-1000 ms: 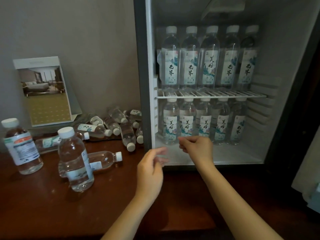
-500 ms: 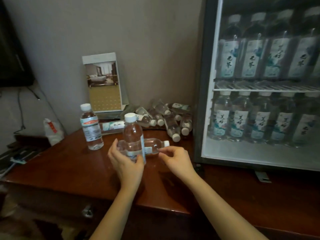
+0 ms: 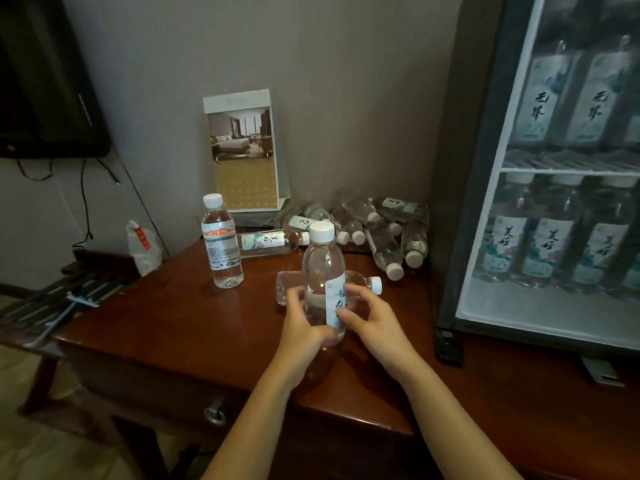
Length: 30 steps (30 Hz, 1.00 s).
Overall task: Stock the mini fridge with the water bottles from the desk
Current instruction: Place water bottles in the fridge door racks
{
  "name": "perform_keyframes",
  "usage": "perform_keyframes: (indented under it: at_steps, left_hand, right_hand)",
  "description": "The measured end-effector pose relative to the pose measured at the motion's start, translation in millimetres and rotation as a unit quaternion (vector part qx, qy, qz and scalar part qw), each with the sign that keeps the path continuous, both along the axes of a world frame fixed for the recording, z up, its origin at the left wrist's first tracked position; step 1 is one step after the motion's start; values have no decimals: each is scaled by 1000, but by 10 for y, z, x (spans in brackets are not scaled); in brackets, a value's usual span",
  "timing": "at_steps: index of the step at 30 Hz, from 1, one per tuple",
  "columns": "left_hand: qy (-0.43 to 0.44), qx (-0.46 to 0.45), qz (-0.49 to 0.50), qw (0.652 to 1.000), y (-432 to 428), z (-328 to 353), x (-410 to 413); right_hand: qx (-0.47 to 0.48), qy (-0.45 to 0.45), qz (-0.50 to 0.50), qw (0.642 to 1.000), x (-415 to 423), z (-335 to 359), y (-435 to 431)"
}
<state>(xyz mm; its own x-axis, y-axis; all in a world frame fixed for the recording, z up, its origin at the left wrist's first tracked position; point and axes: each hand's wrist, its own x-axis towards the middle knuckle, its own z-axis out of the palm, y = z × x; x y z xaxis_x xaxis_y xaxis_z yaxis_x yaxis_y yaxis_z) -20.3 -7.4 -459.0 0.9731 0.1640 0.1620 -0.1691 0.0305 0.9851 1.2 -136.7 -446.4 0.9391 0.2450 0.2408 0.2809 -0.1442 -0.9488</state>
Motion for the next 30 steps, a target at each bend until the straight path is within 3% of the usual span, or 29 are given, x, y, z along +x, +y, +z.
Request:
perform_keyframes:
  at_steps: [6,13,21,30]
  left_hand:
    - [-19,66,-8,998,-38,29,-56]
    - [-34,65,-16,997,-41,12,-81]
    - [-21,161,-63,985,-106,39,-102]
    - [-39,207,-124,970,-424,127,-236]
  right_hand:
    - [35,33,48,998,-60,23,-29]
    - [44,80,66,994,-44,45,-68]
    - [-92,40,73,992,-83,204,-356]
    - [-144,6,30,989,-320,265,-786]
